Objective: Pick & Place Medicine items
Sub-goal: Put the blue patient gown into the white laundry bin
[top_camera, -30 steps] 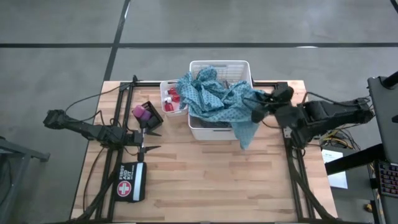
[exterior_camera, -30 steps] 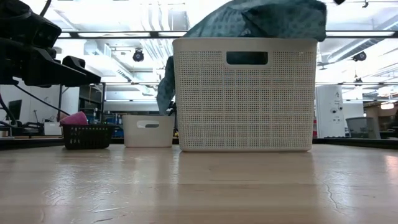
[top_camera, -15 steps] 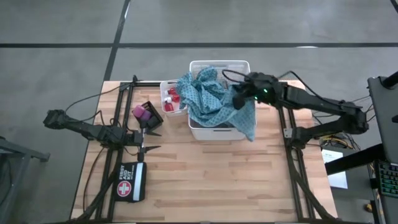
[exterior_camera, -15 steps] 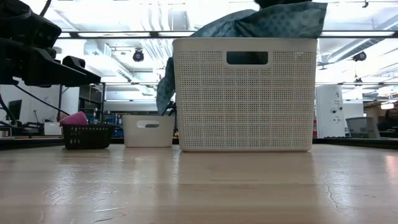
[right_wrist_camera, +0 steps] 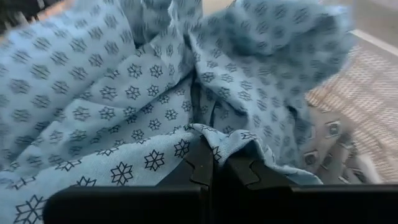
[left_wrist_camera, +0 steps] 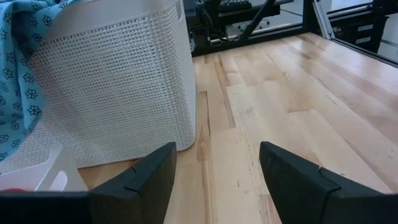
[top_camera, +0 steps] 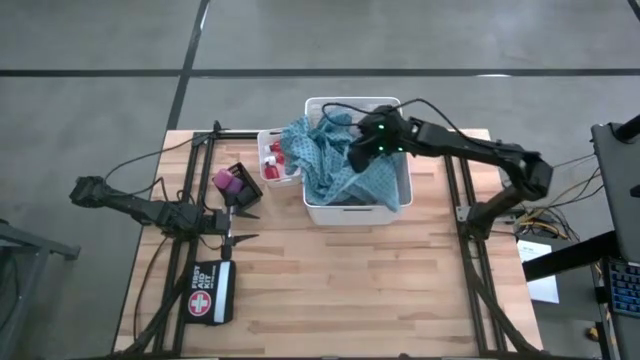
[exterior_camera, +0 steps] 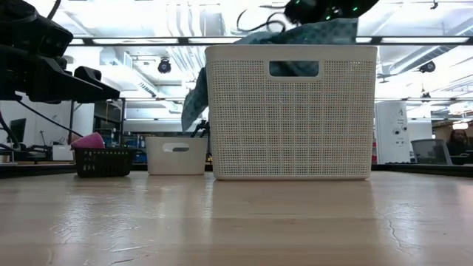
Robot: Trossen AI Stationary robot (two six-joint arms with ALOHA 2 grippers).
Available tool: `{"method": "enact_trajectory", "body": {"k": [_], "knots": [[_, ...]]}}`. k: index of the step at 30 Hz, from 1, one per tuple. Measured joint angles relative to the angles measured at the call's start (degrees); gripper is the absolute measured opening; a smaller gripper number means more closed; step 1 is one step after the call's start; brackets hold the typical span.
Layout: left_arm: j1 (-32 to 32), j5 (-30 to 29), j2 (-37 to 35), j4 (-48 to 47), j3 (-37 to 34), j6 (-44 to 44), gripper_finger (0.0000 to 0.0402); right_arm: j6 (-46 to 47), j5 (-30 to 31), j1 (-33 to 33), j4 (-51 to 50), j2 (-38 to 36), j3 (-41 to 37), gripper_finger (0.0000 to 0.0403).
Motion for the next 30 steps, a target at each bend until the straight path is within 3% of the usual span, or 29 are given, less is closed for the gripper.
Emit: {"method": "enact_trajectory", "body": {"k": [17, 30], "knots": [[0.0, 0.0, 0.0, 0.0, 0.0, 0.0, 0.0236, -0.7, -4.7, -0.9, -22.7, 20.5, 15.3, 0.0008], [0.0, 0.0, 0.0, 0.0, 0.0, 0.0, 0.0236, -3.9, -4.4, -1.0, -22.0, 20.9, 15.2, 0.0008]]}}
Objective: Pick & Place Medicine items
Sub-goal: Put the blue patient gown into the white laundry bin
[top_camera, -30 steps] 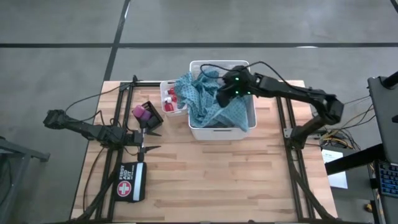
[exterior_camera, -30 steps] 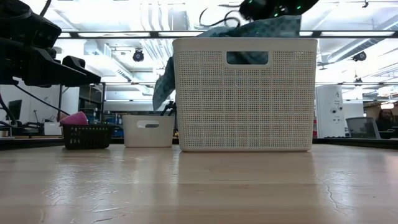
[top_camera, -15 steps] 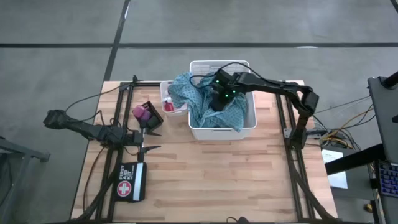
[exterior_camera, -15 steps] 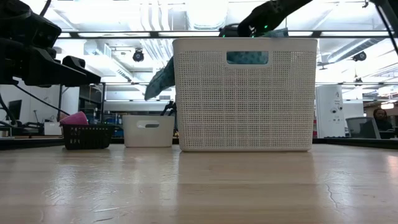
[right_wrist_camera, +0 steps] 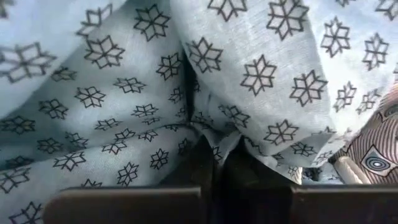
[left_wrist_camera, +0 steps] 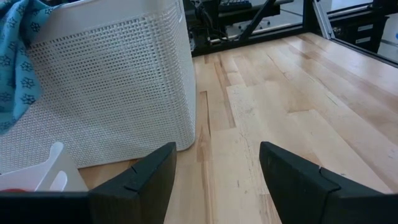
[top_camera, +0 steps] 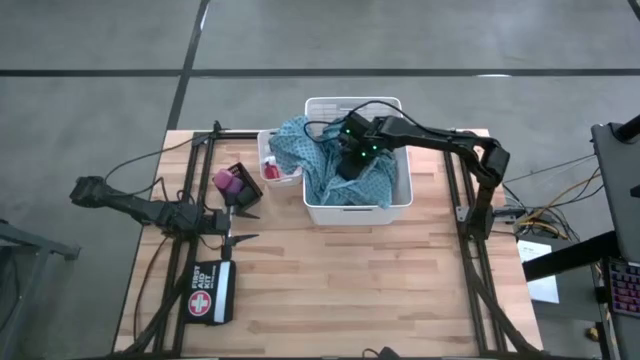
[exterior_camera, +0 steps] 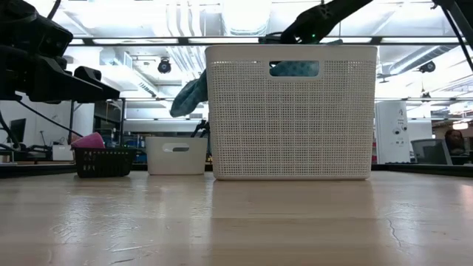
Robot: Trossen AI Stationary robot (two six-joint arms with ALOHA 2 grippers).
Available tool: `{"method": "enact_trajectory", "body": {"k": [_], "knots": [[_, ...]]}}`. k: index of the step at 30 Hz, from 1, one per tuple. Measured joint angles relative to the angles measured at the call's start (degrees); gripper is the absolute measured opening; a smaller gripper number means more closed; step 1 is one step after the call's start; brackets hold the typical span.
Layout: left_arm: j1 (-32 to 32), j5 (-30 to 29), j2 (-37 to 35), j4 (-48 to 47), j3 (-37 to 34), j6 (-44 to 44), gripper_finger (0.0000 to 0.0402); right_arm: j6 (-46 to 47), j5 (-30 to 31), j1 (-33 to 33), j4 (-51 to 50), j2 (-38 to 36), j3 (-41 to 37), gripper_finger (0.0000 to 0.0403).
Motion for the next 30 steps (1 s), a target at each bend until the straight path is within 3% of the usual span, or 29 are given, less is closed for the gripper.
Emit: {"method": "enact_trajectory", "body": {"k": [12, 23, 30], "knots": [[0.0, 0.0, 0.0, 0.0, 0.0, 0.0, 0.0236, 7.2, 2.1, 0.2, 0.3, -4.3, 1.0, 0.0015], [0.0, 0.0, 0.0, 0.0, 0.0, 0.0, 0.0236, 4.1, 7.5, 2.6, 1.9, -8.5, 0.9, 0.0126], [0.0, 0.0, 0.0, 0.0, 0.0, 0.0, 0.0236, 3.0, 12.6, 4.3, 3.9, -11.0, 0.9, 0.0162]]}}
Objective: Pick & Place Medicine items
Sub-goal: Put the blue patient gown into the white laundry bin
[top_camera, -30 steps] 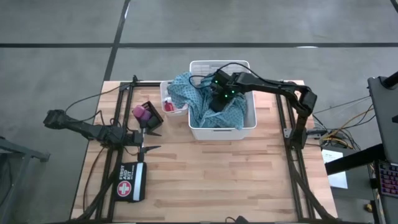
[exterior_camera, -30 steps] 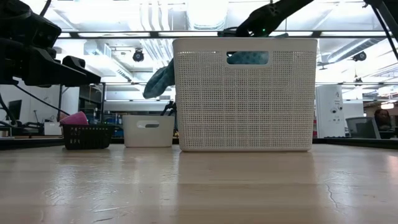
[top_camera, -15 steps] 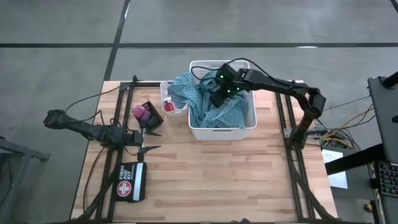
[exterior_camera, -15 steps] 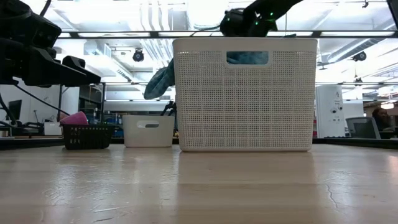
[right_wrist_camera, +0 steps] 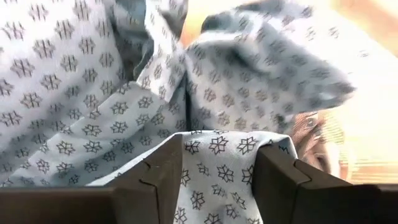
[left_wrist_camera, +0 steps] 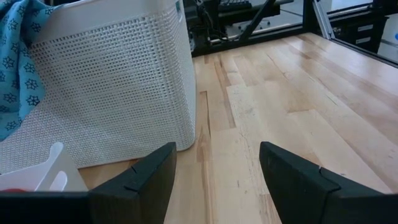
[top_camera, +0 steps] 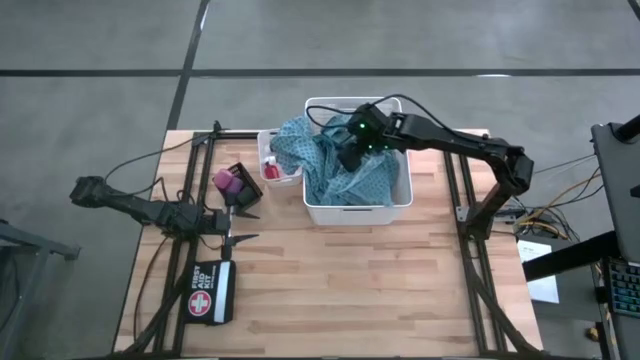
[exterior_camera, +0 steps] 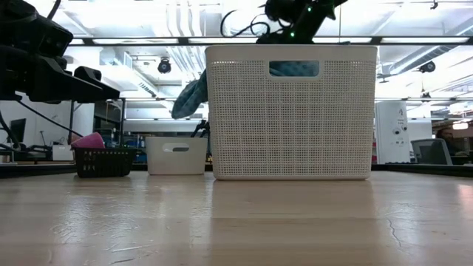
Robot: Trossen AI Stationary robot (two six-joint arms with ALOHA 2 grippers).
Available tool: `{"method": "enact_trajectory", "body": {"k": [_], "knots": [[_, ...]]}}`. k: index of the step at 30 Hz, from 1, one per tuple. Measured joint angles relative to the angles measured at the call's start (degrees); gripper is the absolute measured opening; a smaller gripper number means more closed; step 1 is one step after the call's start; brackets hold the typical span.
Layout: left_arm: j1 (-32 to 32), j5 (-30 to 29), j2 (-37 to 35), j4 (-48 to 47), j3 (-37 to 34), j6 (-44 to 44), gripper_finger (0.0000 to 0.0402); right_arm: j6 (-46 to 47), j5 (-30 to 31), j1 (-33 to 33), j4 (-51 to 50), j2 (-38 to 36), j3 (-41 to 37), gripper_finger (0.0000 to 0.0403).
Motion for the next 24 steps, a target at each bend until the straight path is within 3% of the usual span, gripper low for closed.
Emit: {"method": "enact_trajectory", "body": {"k": [4, 18, 24], "knots": [[0.0, 0.0, 0.0, 0.0, 0.0, 0.0, 0.0236, 0.6, 4.5, 1.2, 2.2, -1.4, 0.0, 0.0177], [0.0, 0.0, 0.0, 0.0, 0.0, 0.0, 0.0236, -3.7, 8.2, 2.0, 2.1, -3.6, 0.0, 0.0195], [0.0, 0.0, 0.0, 0.0, 0.0, 0.0, 0.0236, 7.4, 12.2, 2.0, -0.3, -4.3, 0.0, 0.0204]]}}
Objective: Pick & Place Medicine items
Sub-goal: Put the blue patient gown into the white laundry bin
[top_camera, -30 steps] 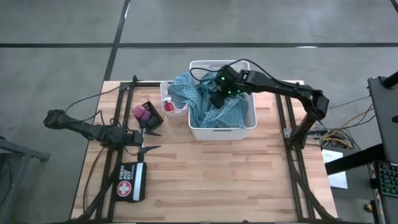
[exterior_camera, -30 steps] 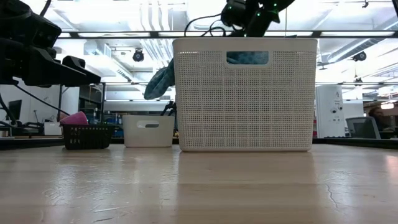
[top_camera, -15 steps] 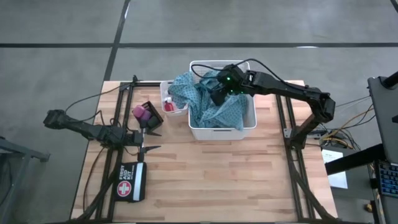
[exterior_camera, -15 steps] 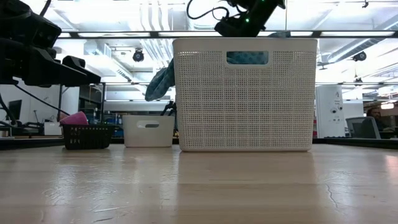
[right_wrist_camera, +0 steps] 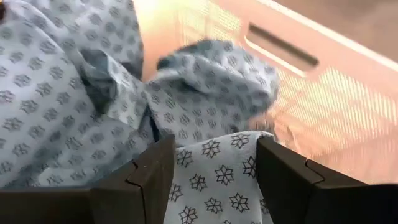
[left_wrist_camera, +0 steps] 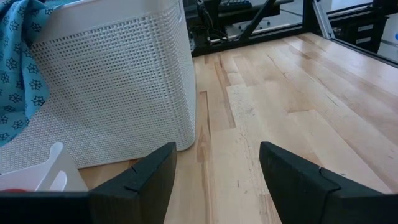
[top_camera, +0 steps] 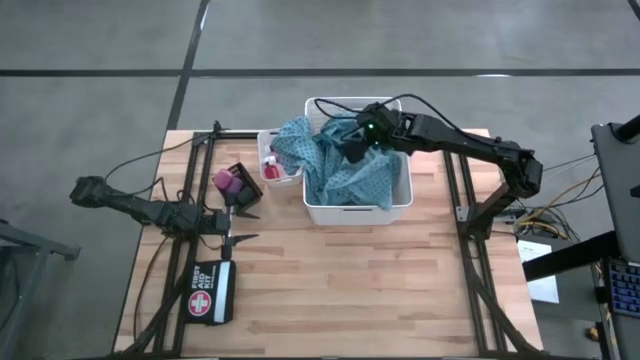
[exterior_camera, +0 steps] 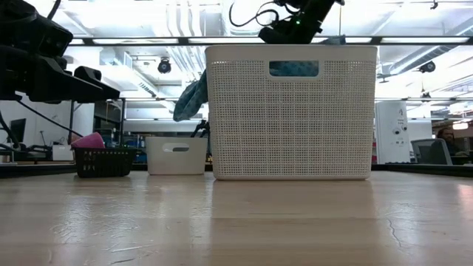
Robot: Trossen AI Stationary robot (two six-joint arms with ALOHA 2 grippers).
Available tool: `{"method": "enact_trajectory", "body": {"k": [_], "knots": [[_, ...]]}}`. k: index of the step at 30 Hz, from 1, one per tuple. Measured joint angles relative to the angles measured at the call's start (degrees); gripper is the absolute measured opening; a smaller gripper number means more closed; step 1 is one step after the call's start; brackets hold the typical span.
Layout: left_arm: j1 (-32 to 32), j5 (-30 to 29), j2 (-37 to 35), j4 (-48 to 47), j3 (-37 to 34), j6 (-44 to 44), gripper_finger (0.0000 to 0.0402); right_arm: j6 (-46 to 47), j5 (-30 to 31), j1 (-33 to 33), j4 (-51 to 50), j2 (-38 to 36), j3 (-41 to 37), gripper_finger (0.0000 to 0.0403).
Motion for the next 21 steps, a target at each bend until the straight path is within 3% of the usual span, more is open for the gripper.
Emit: {"method": "enact_trajectory", "body": {"k": [8, 13, 17, 21], "knots": [[0.0, 0.0, 0.0, 0.0, 0.0, 0.0, 0.0236, 9.9, -3.1, -0.2, -12.7, -0.1, 0.0, 0.0208], [0.0, 0.0, 0.0, 0.0, 0.0, 0.0, 0.0236, 9.6, -2.9, -0.2, -12.7, -1.1, 0.0, 0.0208], [0.0, 0.0, 0.0, 0.0, 0.0, 0.0, 0.0236, 1.8, -2.8, 1.3, -5.6, -2.3, 0.0, 0.0208], [0.0, 0.0, 0.0, 0.0, 0.0, 0.0, 0.0236, -14.4, -2.8, 4.6, 2.7, -2.0, -0.1, 0.0208]]}}
